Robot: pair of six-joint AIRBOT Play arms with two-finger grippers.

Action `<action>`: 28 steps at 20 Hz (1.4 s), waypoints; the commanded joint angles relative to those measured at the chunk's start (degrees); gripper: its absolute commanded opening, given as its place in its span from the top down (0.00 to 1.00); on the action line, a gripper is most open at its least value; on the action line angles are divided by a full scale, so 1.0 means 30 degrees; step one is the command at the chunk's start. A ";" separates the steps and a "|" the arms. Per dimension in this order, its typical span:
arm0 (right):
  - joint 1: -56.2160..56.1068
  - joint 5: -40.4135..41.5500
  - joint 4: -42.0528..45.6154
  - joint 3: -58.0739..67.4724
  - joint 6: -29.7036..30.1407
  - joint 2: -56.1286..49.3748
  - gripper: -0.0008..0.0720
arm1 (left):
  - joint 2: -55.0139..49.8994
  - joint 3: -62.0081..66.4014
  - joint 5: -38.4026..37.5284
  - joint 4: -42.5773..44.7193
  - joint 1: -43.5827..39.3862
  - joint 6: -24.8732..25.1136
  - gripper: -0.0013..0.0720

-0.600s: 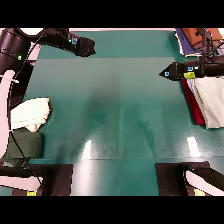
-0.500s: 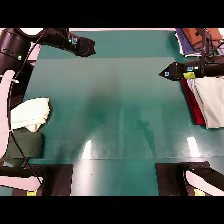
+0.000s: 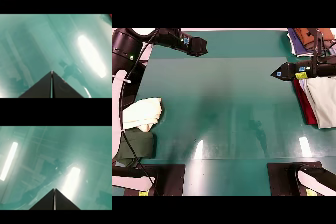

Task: Fold the shirts.

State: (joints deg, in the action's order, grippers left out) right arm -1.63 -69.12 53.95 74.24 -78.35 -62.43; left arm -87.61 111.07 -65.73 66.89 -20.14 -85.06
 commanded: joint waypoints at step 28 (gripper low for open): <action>-0.0015 -0.0962 -0.0146 0.0022 -0.0022 0.0015 0.96 | 0.6346 -1.9300 0.3366 1.0142 1.2444 -0.0182 0.15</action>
State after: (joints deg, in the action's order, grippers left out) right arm -1.63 -72.01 53.69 74.24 -78.37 -62.41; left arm -66.96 56.47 -61.78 95.64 16.40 -84.82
